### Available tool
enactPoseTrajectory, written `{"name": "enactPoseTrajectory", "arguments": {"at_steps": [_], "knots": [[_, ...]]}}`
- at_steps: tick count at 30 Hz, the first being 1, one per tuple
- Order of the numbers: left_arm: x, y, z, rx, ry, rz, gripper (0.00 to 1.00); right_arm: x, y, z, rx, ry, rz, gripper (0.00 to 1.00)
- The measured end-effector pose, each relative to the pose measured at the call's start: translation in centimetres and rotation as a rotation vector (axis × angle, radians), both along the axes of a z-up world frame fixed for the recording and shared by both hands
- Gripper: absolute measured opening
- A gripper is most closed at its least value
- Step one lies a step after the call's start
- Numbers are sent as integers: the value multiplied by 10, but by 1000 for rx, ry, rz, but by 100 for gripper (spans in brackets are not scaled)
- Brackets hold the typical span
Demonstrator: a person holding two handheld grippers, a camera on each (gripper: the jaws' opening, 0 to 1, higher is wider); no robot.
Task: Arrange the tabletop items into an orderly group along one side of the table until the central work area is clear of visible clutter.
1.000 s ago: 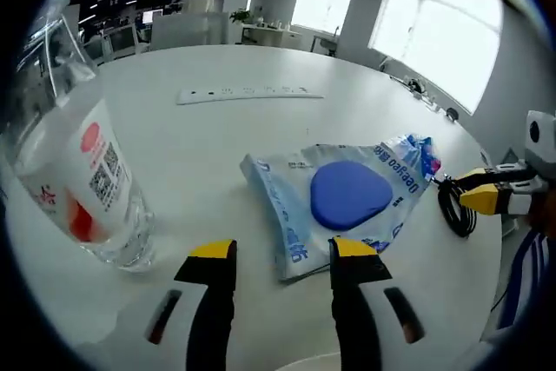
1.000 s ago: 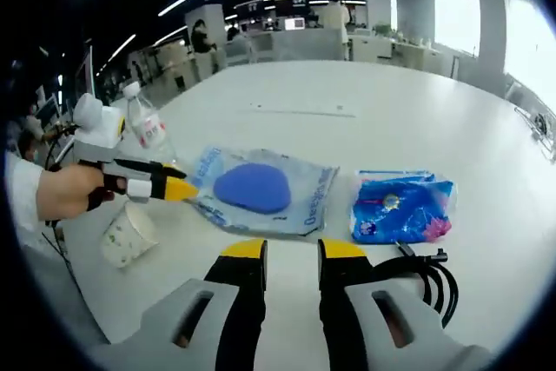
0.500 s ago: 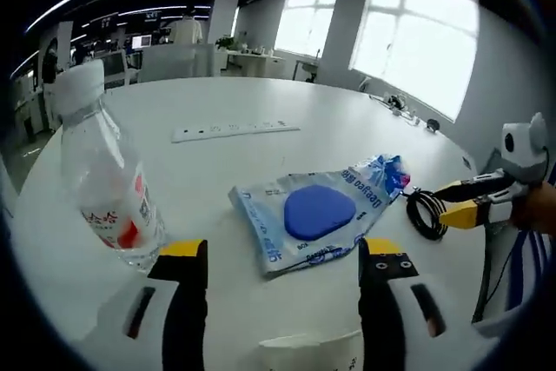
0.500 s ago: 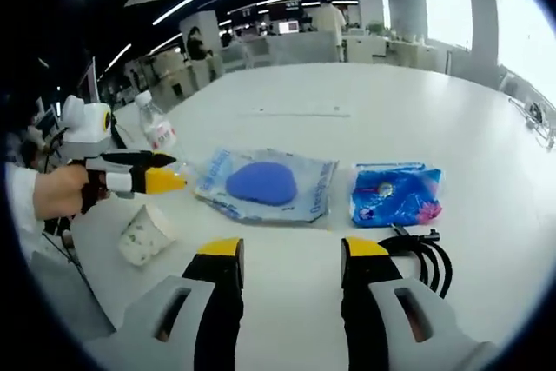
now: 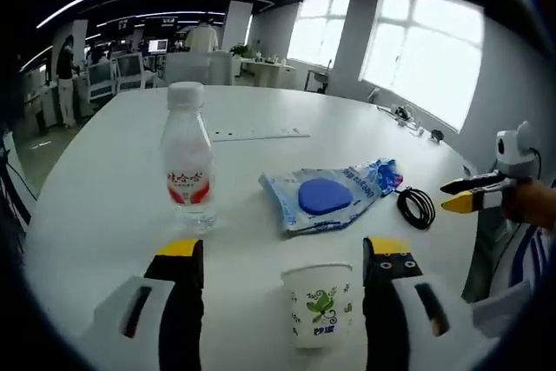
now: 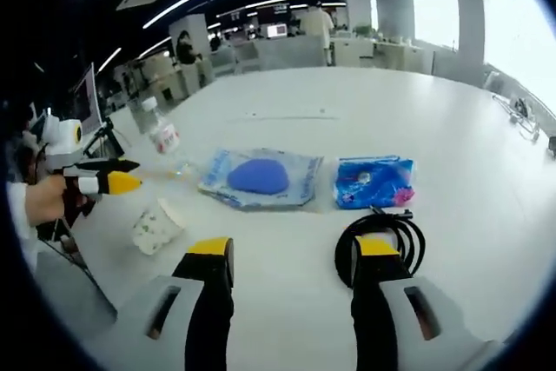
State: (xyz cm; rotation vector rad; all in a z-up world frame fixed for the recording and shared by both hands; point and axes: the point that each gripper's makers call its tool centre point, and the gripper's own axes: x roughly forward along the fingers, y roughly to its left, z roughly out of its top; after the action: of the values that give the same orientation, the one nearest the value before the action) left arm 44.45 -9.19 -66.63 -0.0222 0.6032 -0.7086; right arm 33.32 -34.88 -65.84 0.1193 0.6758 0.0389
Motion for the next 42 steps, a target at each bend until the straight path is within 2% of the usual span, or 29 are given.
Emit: {"name": "enactPoseTrajectory", "arguments": {"at_steps": [2,5,11,13,14,28,31,35,39,42], "knots": [[-4,12,0,9,-7,26,82,-7,-4,1,5,-3,-19,52],[-12,28,2,15,-17,57,93,-18,-5,3,4,-4,-35,52],[-31,48,1,-6,4,89,100,-37,-4,0,26,11,-49,52],[-37,54,-3,1,43,105,100,-40,-3,0,33,11,-56,51],[-40,55,-4,-11,64,108,100,-42,-5,0,37,11,-68,51],[-56,56,2,-48,71,88,100,-44,0,9,30,12,-65,49],[-67,53,7,-62,72,51,100,-43,4,10,35,10,-48,50],[-75,54,8,-45,63,17,100,-44,6,8,44,17,-34,52],[-82,56,13,-75,71,30,100,-46,-1,2,48,45,-23,53],[-88,57,15,-68,68,31,100,-51,-3,-3,75,77,-17,55]]}}
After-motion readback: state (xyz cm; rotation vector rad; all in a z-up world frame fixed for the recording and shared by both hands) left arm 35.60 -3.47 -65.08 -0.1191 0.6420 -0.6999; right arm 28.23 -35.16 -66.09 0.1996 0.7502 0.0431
